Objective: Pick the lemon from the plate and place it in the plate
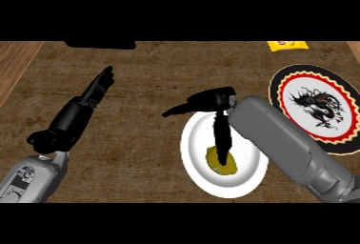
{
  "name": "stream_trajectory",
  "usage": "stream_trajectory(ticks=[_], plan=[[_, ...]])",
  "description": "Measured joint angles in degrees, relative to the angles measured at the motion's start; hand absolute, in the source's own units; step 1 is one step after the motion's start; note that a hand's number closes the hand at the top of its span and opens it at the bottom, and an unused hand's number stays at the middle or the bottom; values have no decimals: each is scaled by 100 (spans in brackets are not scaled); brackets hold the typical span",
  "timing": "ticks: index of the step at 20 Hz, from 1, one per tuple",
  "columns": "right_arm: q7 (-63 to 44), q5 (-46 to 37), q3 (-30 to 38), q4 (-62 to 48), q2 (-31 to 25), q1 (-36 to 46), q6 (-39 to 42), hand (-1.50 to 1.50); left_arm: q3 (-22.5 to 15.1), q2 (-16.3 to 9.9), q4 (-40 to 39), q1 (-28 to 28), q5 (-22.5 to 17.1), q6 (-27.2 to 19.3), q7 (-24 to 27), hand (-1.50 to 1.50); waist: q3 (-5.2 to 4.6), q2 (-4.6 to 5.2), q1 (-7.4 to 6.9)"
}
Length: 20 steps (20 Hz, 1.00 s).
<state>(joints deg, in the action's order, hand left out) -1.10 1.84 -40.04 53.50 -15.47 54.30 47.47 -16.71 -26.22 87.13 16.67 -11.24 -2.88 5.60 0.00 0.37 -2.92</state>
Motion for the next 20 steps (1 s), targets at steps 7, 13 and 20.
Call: stream_trajectory(ticks=[7,13,20], plan=[[-606,260,46,-746,120,604,1265,-150,173,-94,339,-301,-22,83,-101,0,-3,-30,135],[-783,42,-14,-1443,351,1227,1493,-150,287,-96,419,-375,14,182,-144,0,-3,-7,121],[-734,-318,72,-2250,604,1582,1556,-150,395,-16,486,-432,139,270,-160,0,-1,11,122]])
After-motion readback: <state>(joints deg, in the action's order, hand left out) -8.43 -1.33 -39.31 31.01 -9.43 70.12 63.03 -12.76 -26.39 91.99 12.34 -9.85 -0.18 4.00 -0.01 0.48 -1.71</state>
